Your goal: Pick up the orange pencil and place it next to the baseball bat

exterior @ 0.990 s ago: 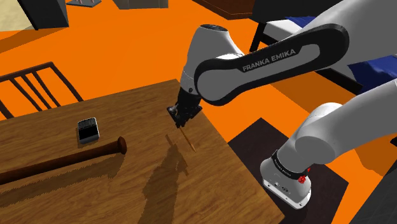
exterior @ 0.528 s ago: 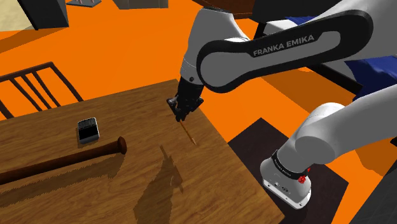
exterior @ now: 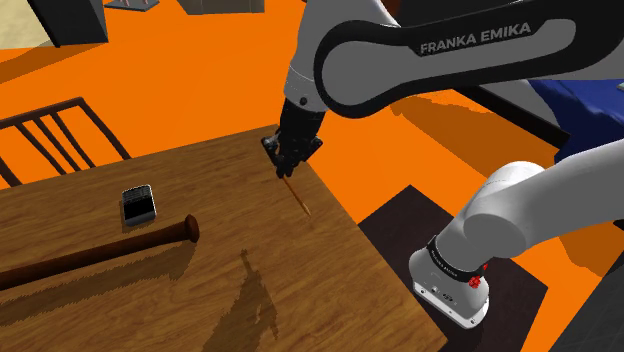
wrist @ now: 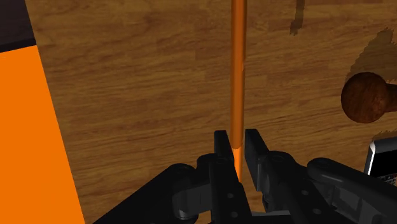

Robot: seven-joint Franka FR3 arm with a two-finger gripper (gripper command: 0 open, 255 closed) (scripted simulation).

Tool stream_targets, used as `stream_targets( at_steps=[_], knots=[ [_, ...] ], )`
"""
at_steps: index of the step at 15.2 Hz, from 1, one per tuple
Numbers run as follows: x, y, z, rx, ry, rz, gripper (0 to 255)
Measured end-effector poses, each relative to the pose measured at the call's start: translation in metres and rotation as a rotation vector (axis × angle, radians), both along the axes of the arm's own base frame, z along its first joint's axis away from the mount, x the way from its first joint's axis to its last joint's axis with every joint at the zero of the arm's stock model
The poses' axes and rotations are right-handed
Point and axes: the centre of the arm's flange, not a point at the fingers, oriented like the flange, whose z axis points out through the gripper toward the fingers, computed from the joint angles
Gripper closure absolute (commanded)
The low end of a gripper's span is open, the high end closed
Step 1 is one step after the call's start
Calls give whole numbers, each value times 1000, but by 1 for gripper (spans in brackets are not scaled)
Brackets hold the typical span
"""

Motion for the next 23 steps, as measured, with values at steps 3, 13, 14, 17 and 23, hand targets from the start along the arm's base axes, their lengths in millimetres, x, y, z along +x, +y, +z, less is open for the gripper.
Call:
stream_targets(
  at_steps=[3, 13, 14, 17, 23],
  knots=[
    [-1, 0, 16, 0, 0, 0, 255],
    [-43, 95, 24, -1, 0, 1, 255],
    [-48, 108, 25, -1, -1, 2, 255],
    [-63, 145, 25, -1, 0, 2, 255],
    [-97, 217, 22, -2, 1, 2, 255]
  ],
)
